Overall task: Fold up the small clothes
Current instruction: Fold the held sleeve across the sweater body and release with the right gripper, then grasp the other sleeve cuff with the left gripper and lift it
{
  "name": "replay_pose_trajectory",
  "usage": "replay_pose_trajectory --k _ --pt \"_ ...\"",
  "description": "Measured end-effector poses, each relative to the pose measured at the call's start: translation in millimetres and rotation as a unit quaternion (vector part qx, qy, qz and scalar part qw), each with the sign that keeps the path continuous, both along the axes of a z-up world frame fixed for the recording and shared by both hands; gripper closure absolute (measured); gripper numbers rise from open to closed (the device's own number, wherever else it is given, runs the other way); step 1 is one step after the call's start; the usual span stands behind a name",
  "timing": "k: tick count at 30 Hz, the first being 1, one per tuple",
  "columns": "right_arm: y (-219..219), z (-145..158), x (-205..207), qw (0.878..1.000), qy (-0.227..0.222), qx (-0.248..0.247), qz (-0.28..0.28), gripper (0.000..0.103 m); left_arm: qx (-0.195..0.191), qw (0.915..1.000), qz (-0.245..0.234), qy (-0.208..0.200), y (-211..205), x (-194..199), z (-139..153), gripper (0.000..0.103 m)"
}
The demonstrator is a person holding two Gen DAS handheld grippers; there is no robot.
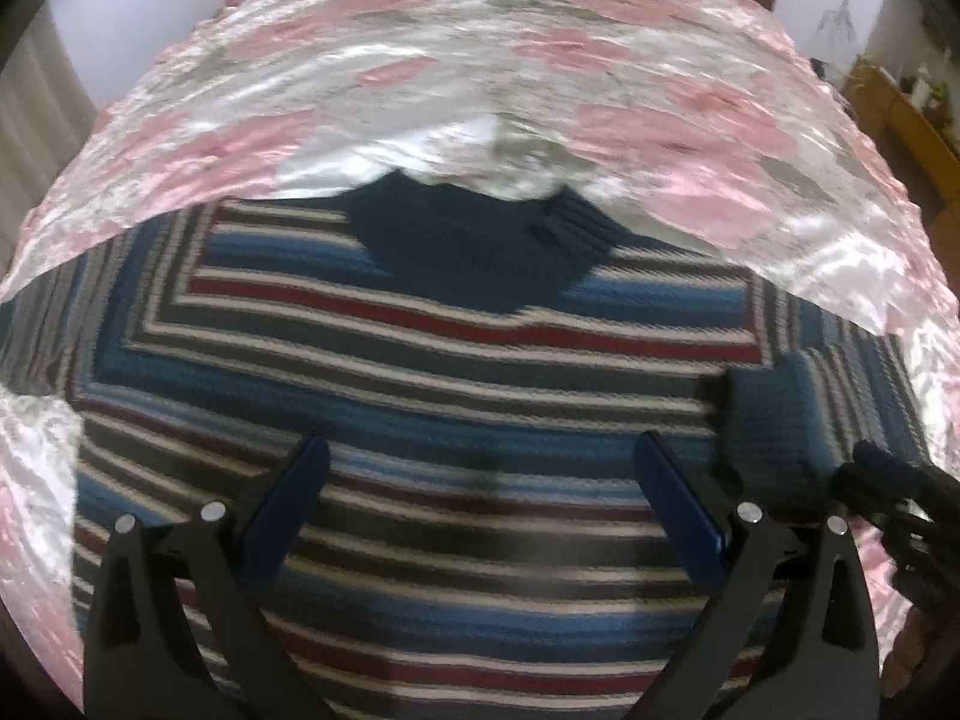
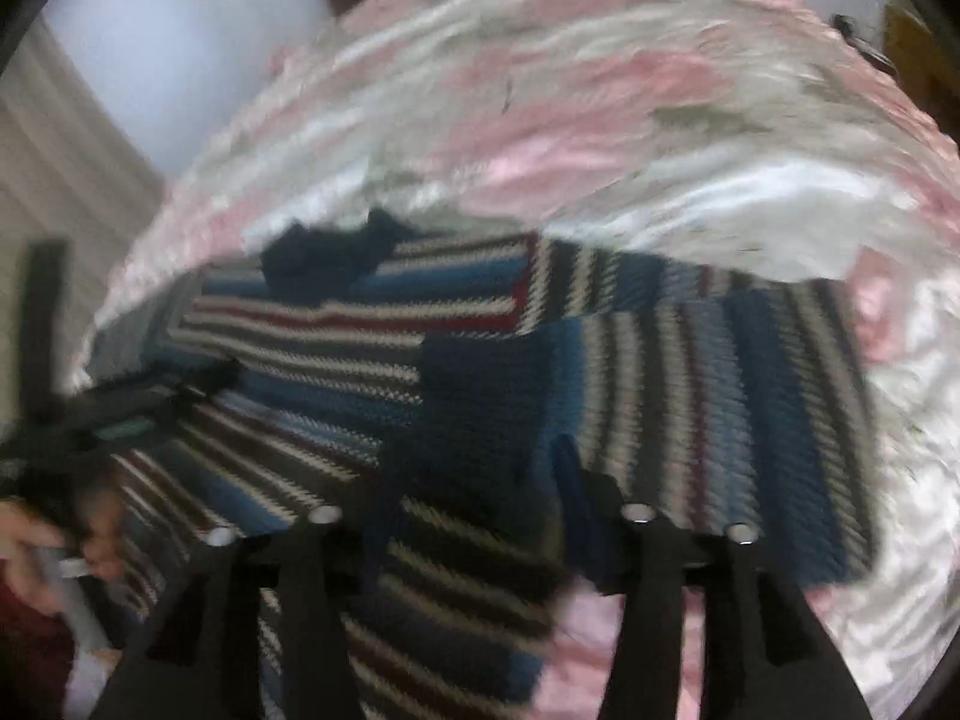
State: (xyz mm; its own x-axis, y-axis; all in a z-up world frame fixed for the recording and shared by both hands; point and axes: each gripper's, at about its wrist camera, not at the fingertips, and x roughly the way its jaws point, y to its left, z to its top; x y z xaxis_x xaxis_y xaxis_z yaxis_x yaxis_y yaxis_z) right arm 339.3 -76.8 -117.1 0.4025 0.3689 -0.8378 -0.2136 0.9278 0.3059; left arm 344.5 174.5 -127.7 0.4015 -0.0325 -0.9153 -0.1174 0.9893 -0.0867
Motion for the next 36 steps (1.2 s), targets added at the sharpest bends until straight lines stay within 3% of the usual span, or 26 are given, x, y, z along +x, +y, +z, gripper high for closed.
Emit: replay_pose_trajectory --k 4,10,15,17,18,19,20,21,23,25,29,36 --pt "-48.2 20.0 -22.7 0.999 -0.020 -0.009 -0.044 0.049 -0.061 0.9971 -0.026 0.038 -42.0 4.5 -16.4 0.003" --pt "-99.0 18.7 -57.2 0.997 -0.015 -0.018 -0.072 0.049 -0.120 0.9873 -0.028 0.101 -90.5 17.0 -55.9 0.003" --pt "-106.2 10.7 -71.4 0.996 -0.025 -0.030 -0.074 0.049 -0.121 0.9875 -0.030 0.097 -111.5 22.7 -62.9 0.008" --pt "-104.8 7.1 -72.7 0.996 -0.028 -0.032 -0.074 0.049 -0.107 0.9901 -0.036 0.083 -117.9 23.5 -58.9 0.042" --pt "-104.2 5.4 -72.6 0.996 -0.028 -0.034 -0.074 0.049 -0.109 0.9905 -0.037 0.074 -119.2 23.2 -55.6 0.050" --pt "-103.9 3.7 -72.4 0.996 -0.028 -0.037 -0.075 0.049 -0.107 0.9913 -0.037 0.067 -118.4 23.6 -52.5 0.066" --pt "-103.1 2.4 -72.2 0.996 -0.029 -0.037 -0.078 0.049 -0.095 0.9933 -0.033 0.056 -116.1 23.8 -48.2 0.088" --pt "-103.3 1.3 -71.6 0.996 -0.028 -0.032 -0.080 0.049 -0.094 0.9940 -0.031 0.047 -112.1 23.7 -44.8 0.097" --pt "-103.2 0.6 -72.6 0.996 -0.027 -0.023 -0.083 0.049 -0.129 0.9910 -0.018 0.029 -96.3 22.8 -36.5 0.097" --pt "-101.9 1.3 -72.9 0.996 -0.029 -0.021 -0.085 0.049 -0.138 0.9903 -0.007 0.009 -81.4 20.9 -26.7 0.098" --pt "-98.8 4.1 -70.8 0.996 -0.031 -0.018 -0.085 0.049 -0.114 0.9921 0.011 -0.052 -48.7 15.2 1.6 0.098" --pt "-84.2 4.4 -61.9 0.997 -0.025 0.001 -0.074 0.049 -0.056 0.9922 0.041 -0.103 31.8 22.4 30.6 0.098"
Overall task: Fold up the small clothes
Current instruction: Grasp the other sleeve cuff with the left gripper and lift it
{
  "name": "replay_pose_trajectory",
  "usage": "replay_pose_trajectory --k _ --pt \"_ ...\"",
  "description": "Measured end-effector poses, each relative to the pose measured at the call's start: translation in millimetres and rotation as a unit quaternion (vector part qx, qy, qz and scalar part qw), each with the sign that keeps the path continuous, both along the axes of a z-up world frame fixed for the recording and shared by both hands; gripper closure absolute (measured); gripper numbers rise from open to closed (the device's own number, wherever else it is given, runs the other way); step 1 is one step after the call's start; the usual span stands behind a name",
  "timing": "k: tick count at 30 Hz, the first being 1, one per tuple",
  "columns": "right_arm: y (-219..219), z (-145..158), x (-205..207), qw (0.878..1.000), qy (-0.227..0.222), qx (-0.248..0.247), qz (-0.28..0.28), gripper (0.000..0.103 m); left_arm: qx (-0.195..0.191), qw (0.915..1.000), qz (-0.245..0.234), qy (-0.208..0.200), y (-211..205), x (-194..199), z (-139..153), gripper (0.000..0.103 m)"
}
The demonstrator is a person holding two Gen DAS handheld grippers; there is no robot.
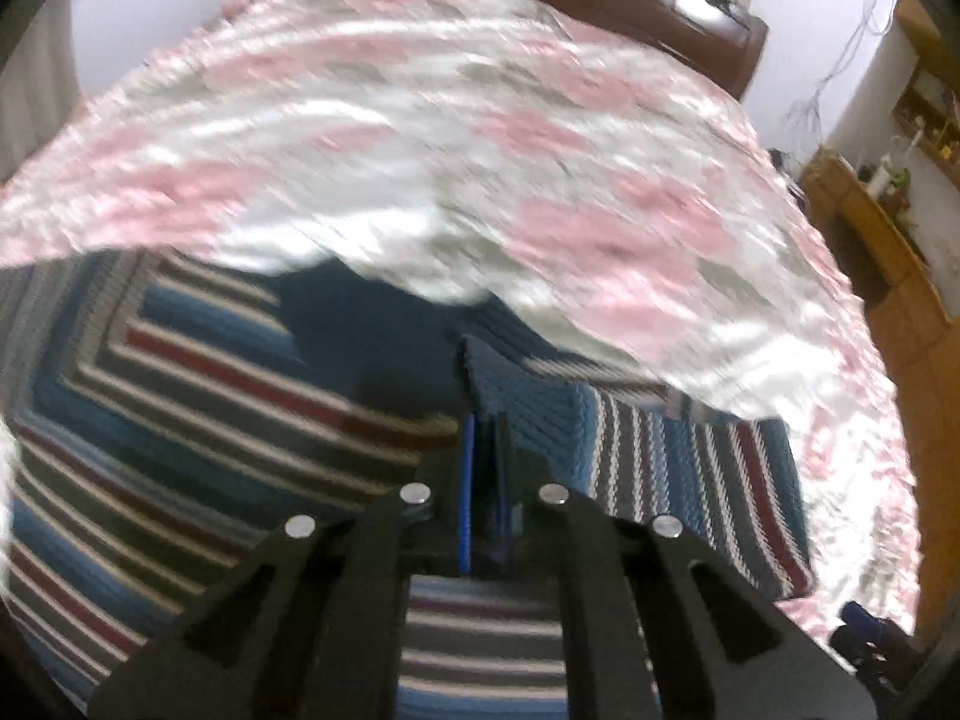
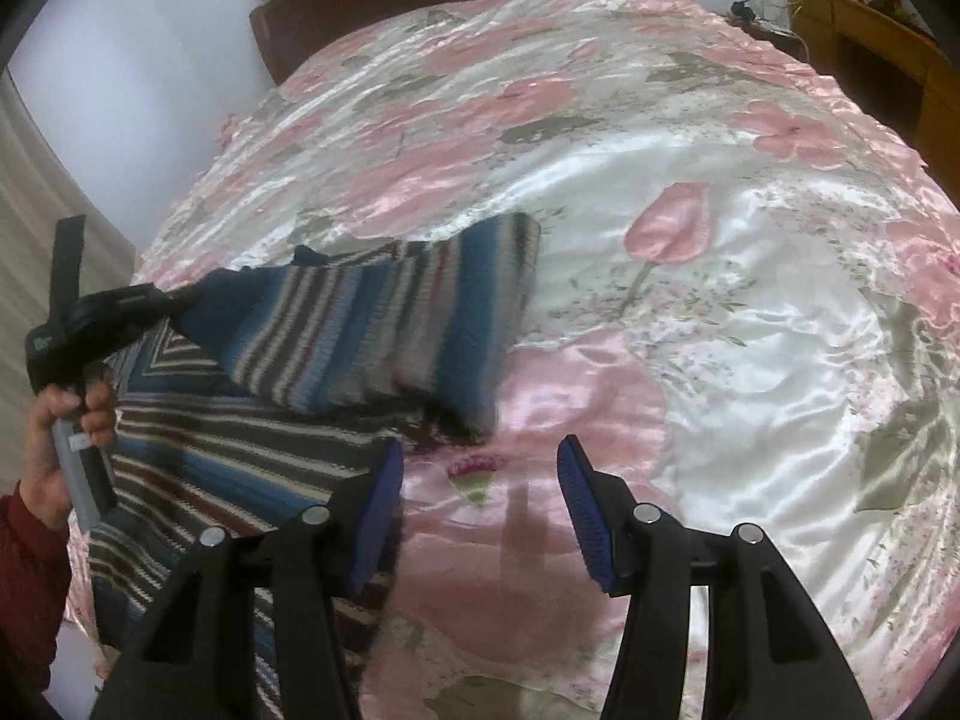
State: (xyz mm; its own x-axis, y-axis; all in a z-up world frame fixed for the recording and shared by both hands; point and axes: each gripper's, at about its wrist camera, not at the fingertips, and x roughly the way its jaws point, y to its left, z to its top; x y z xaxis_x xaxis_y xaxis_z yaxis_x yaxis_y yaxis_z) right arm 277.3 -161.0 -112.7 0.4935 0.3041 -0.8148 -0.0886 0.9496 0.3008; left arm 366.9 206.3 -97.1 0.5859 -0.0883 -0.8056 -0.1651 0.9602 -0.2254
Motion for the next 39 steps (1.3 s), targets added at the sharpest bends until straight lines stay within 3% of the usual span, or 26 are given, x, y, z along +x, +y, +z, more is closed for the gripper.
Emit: replay_pose_trajectory --k 2,6,9,14,16,17,20,24,27,29,32,36,39 --pt "6.9 -2.7 3.9 1.000 0.004 0.007 0.004 0.049 0.025 0.9996 0.012 -0.004 23.8 3.0 1.3 0.098" --pt "23.2 -13.2 24.1 0.999 0.022 0.029 0.010 0.049 0.036 0.9989 0.022 0.019 56.2 9.2 -14.7 0.098" --pt "32.3 -27.8 40.3 0.997 0.050 0.062 0.009 0.049 0.040 0.9982 0.023 0.039 63.6 11.1 -32.8 0.098" --pt "37.2 -61.6 73.5 0.991 0.107 0.072 -0.028 0.049 0.062 0.9959 0.025 0.061 64.3 12.6 -61.6 0.097" --pt "37.7 -73.6 81.7 0.988 0.128 0.083 -0.028 0.066 0.072 0.9944 0.025 0.073 66.1 12.8 -72.7 0.096" --pt "38.4 -77.3 82.3 0.987 0.135 0.082 -0.029 0.069 0.073 0.9938 0.026 0.080 69.1 12.8 -78.4 0.095" --pt "43.9 -77.5 77.9 0.990 0.130 0.052 -0.020 0.073 0.071 0.9930 0.029 0.090 77.5 11.6 -88.6 0.085" --pt "52.2 -77.3 74.7 0.992 0.121 0.018 -0.010 0.070 0.081 0.9917 0.030 0.095 86.4 4.6 -81.5 0.069" --pt "57.1 -54.9 66.5 0.995 0.095 -0.009 -0.010 0.063 0.071 0.9939 0.038 0.076 98.5 -13.1 -54.7 0.065" --pt "69.7 -33.9 58.0 0.997 0.057 -0.048 -0.004 0.059 0.060 0.9959 0.031 0.060 98.0 -21.9 -39.0 0.054" --pt "89.8 -18.4 53.7 0.998 0.037 -0.045 0.020 0.058 0.055 0.9971 0.012 0.052 83.1 -26.1 -29.7 0.048" --pt "108.9 -37.6 65.3 0.997 0.062 -0.050 0.024 0.059 0.062 0.9948 -0.009 0.080 58.8 -15.2 -53.8 0.048" --pt "106.6 -58.6 70.0 0.995 0.083 -0.044 0.011 0.060 0.071 0.9907 -0.006 0.116 56.3 -7.9 -83.3 0.055"
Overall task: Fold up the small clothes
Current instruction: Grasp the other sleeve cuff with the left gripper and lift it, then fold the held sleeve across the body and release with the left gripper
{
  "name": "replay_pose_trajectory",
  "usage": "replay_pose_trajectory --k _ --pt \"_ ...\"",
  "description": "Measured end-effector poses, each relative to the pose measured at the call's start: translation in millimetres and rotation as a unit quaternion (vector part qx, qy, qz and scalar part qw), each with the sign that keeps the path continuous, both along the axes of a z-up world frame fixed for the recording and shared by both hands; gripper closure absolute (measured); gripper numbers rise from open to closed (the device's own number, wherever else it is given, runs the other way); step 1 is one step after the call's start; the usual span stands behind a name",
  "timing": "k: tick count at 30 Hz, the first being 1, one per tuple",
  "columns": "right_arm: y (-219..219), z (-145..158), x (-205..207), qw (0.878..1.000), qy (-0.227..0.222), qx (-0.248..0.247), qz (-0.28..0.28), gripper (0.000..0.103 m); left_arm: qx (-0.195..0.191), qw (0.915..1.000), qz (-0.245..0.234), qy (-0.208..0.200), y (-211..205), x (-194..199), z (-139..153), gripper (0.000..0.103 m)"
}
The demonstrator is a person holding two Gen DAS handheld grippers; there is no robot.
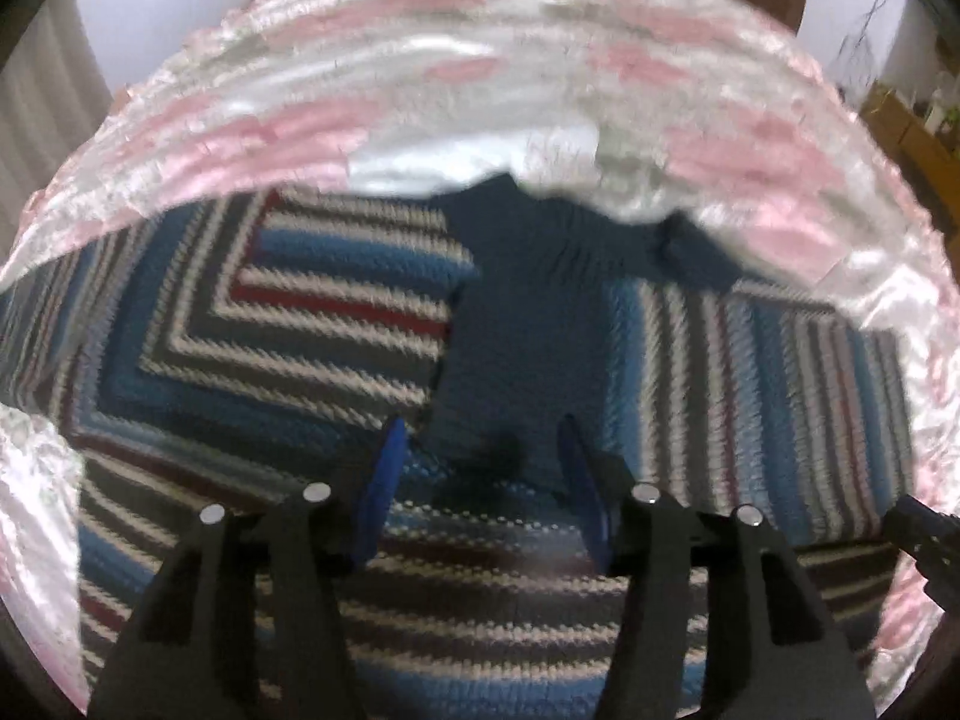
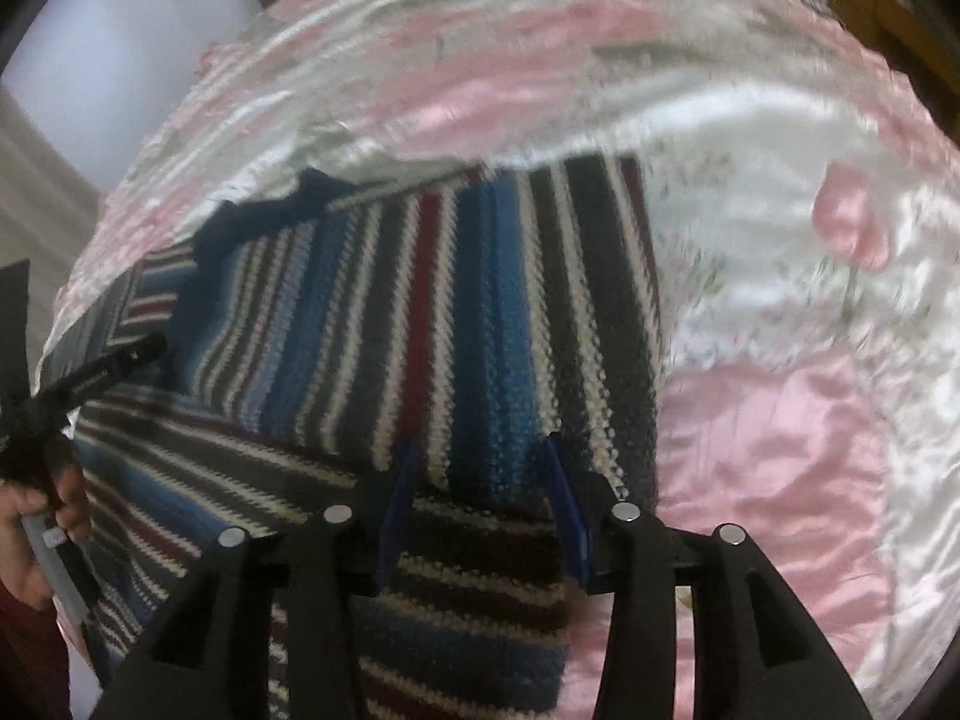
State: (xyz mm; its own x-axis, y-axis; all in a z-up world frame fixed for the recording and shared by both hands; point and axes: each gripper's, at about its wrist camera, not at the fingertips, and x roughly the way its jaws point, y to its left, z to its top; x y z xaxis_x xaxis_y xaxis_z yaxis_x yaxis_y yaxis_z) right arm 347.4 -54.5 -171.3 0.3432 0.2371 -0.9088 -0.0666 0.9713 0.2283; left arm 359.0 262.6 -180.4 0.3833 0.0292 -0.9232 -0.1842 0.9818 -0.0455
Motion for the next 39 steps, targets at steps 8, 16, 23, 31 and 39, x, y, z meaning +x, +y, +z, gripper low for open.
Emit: replay_pose_trajectory --k 8,16,23,31,39 --pt "10.0 7.5 -1.1 1.000 0.005 -0.013 0.008 0.053 -0.023 0.9997 -0.007 -0.008 13.6 -10.9 5.6 0.050" --pt "82.0 51.0 -10.5 0.997 -0.019 -0.028 0.071 0.030 -0.020 0.9977 0.063 -0.017 135.8 -59.3 47.6 0.026" --pt "142.6 36.3 -4.1 0.993 -0.007 -0.038 0.110 0.029 0.024 0.9801 0.197 0.011 302.5 -88.8 57.8 0.026" --pt "163.8 21.7 3.6 0.993 0.010 -0.048 0.110 0.029 -0.024 0.9603 0.277 0.026 410.8 -97.0 41.1 0.026" --pt "162.9 14.0 5.7 0.991 0.011 -0.063 0.115 0.029 -0.094 0.9472 0.307 -0.007 440.5 -80.8 21.5 0.040"
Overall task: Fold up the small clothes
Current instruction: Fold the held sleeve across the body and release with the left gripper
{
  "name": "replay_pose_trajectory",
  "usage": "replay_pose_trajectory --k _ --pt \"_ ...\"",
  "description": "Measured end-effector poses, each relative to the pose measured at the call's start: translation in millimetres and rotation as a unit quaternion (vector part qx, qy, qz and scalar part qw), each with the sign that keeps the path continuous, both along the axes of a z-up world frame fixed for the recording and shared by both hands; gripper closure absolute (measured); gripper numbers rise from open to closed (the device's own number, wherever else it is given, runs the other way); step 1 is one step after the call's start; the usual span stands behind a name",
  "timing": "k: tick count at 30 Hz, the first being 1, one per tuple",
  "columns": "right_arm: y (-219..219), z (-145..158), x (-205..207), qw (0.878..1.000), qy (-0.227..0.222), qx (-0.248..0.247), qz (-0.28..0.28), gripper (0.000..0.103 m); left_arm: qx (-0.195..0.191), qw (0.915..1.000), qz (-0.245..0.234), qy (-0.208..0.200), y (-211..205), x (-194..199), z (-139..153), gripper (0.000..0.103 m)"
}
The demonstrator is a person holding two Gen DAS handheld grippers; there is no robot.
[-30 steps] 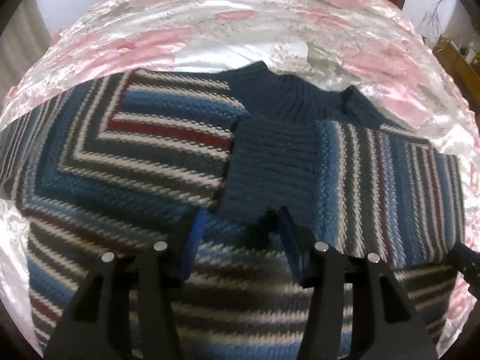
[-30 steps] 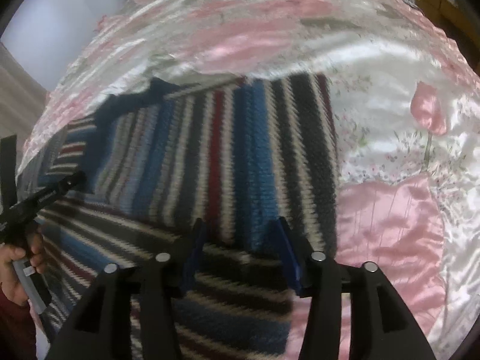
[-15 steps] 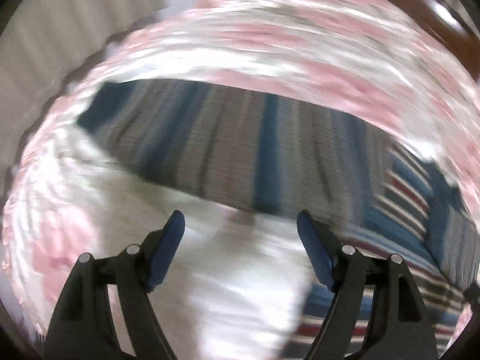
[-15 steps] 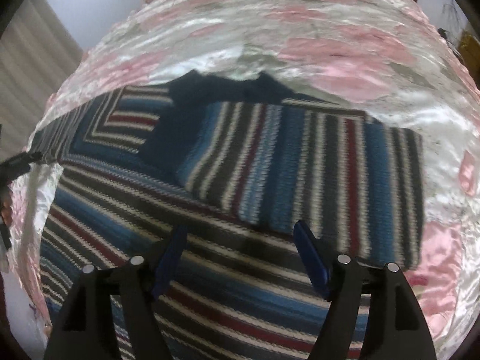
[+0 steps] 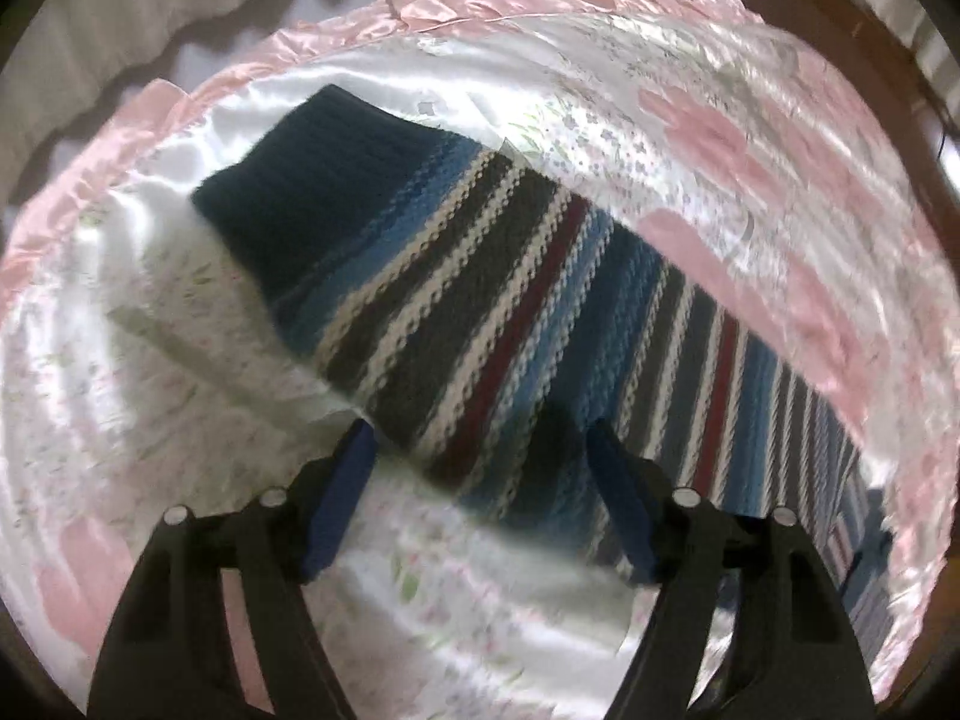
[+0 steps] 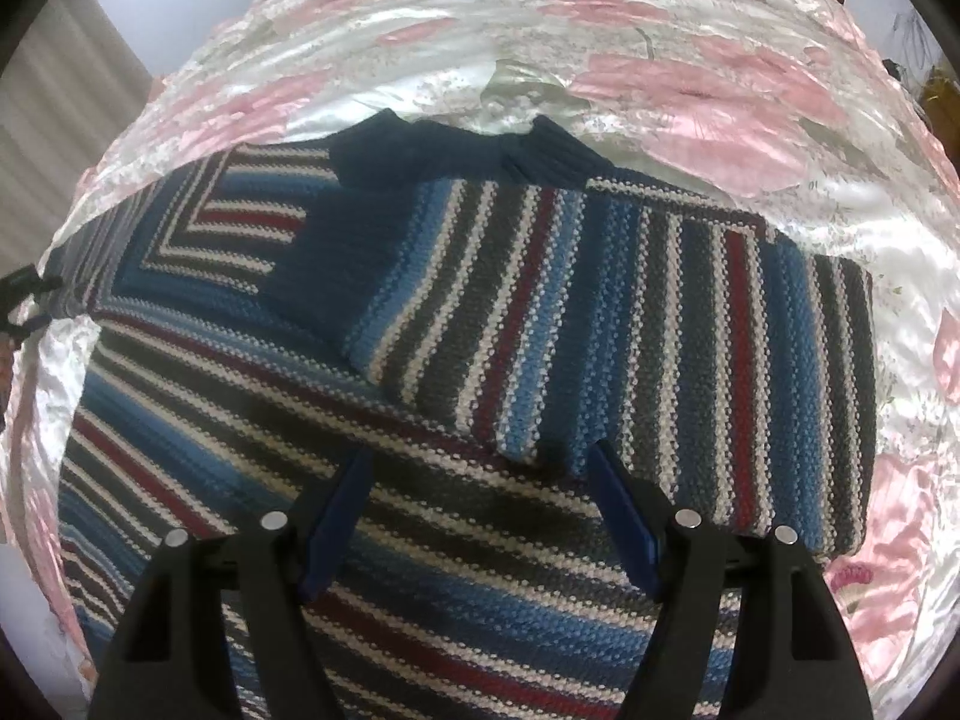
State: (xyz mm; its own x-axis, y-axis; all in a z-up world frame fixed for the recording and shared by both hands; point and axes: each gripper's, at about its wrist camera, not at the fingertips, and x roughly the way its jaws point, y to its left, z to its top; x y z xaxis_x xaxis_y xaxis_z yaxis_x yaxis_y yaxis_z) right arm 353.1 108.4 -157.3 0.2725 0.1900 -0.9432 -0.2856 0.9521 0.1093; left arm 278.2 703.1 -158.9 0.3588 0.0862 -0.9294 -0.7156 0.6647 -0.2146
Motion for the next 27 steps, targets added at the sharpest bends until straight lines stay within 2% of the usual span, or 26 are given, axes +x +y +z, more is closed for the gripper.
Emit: replay_pose_trajectory --k 2,3,4,5,9,12,15,19,27 --pt "-2.0 -2.1 -0.9 1.000 0.001 -0.002 -0.001 0.029 -0.007 1.0000 0.003 -0.006 1.3 6.7 -4.4 0.062" --pt "-4.1 -4.0 -1.0 1.000 0.003 -0.002 -0.002 0.029 -0.008 0.9999 0.005 -0.008 2.7 7.3 -5.3 0.069" --pt "-5.6 -4.8 -1.5 1.000 0.004 -0.001 -0.003 0.029 -0.012 0.9998 0.005 -0.014 5.8 6.7 -5.3 0.081" --pt "-7.1 -5.4 -1.9 1.000 0.004 0.000 -0.005 0.029 -0.015 0.9996 0.006 -0.021 5.1 7.6 -3.8 0.089" --pt "-15.2 -3.7 -5.4 1.000 0.002 0.005 -0.009 0.029 0.012 0.9980 0.009 -0.061 -5.9 5.8 17.2 0.091" --pt "-20.6 0.5 -8.3 1.000 -0.004 0.005 -0.010 0.029 0.035 0.9941 -0.012 -0.102 -29.5 7.6 43.1 0.091" --pt "-24.9 5.2 -12.9 1.000 -0.010 0.006 -0.010 0.029 0.056 0.9890 -0.044 -0.129 -67.9 15.1 68.5 0.091" --pt "-30.1 10.7 -19.0 1.000 -0.017 0.009 -0.007 0.029 0.082 0.9813 -0.085 -0.152 -118.8 28.1 88.4 0.091" --pt "-55.1 12.3 -23.9 0.999 -0.021 0.015 -0.027 0.029 0.112 0.9599 -0.183 -0.181 -236.0 44.8 96.5 0.091"
